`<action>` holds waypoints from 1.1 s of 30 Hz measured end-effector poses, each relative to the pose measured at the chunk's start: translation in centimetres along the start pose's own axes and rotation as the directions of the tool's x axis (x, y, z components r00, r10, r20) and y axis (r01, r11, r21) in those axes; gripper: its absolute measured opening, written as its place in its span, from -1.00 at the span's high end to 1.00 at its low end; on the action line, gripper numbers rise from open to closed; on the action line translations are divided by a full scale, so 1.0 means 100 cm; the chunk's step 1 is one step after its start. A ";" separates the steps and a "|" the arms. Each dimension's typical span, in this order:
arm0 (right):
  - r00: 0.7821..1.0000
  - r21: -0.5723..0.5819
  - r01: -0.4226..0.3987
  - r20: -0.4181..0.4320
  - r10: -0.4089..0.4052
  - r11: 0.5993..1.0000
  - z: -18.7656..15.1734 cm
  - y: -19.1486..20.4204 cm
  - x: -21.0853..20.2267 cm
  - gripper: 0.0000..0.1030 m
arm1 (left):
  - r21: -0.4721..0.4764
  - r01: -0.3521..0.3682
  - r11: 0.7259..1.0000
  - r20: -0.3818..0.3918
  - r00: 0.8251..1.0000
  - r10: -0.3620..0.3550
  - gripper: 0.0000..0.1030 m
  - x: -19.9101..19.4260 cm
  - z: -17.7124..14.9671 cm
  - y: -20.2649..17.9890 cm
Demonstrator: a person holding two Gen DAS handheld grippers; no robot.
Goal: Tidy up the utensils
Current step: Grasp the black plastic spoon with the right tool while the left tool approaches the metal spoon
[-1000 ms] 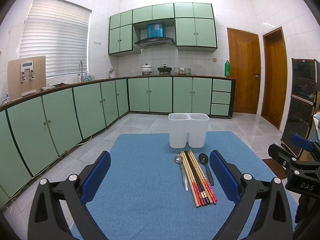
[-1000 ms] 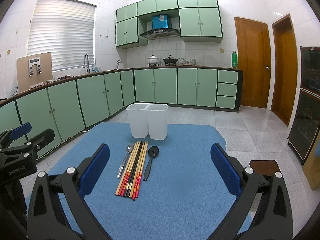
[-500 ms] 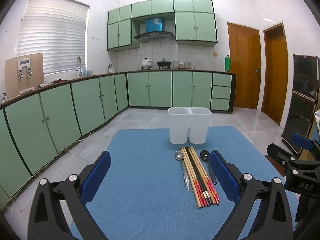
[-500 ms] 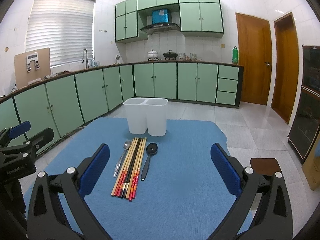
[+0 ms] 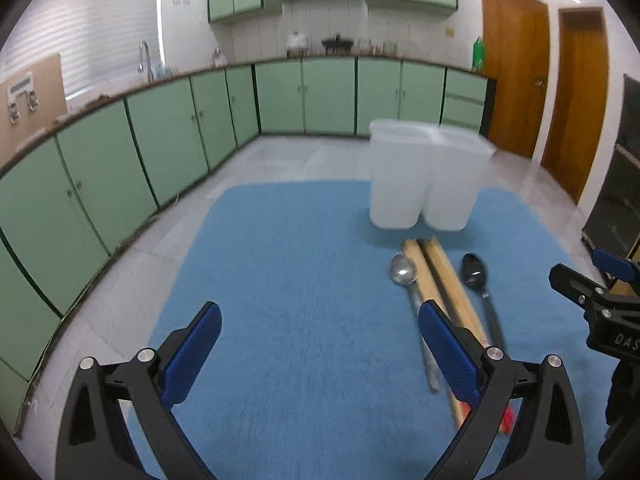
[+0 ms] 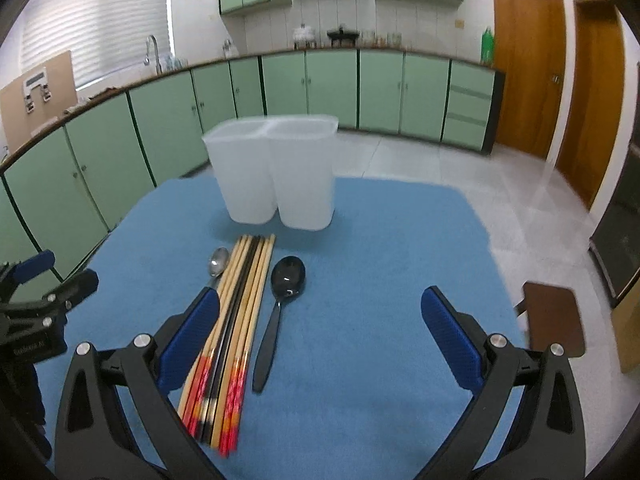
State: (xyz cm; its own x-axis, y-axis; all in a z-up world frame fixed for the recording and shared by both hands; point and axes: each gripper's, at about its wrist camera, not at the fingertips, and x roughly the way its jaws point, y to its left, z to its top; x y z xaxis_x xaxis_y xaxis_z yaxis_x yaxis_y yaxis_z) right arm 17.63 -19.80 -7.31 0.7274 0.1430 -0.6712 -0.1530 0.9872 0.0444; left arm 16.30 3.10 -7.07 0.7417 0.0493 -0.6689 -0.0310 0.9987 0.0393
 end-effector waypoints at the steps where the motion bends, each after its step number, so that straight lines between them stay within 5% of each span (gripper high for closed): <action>1: 1.000 0.003 -0.004 -0.019 0.004 1.000 0.001 0.001 0.012 -0.85 | 0.001 0.001 1.000 -0.014 1.000 -0.001 -0.86 0.008 0.001 0.000; 12: 0.985 0.044 -0.019 -0.173 0.026 0.999 0.004 0.013 0.092 -0.45 | -0.009 -0.016 1.000 -0.105 0.994 0.015 -0.86 0.067 0.003 0.008; 19: 0.980 0.049 -0.015 -0.199 0.025 0.999 0.004 0.024 0.103 -0.22 | -0.006 -0.011 1.000 -0.123 0.992 0.010 -0.85 0.078 0.008 0.009; 21: 0.980 0.055 -0.037 -0.195 0.047 0.998 0.005 0.025 0.102 0.04 | -0.003 -0.005 1.000 -0.126 0.992 0.005 -0.85 0.081 0.010 0.007; 26: 0.978 0.061 -0.069 -0.195 0.079 0.996 0.006 0.022 0.099 0.33 | 0.018 0.023 1.000 -0.136 0.991 -0.021 -0.85 0.087 0.011 -0.003; 33: 0.974 0.064 -0.107 -0.194 0.117 0.992 0.007 0.006 0.094 0.35 | 0.043 0.072 0.996 -0.148 0.987 -0.065 -0.85 0.090 0.011 -0.017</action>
State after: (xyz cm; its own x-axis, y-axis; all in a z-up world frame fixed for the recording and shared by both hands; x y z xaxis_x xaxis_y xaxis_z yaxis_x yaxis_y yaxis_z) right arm 24.88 -17.84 -13.10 0.5610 0.2415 -0.7918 -0.1872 0.9687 0.1629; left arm 23.73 1.78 -12.34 0.6346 -0.0151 -0.7727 0.0515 0.9984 0.0227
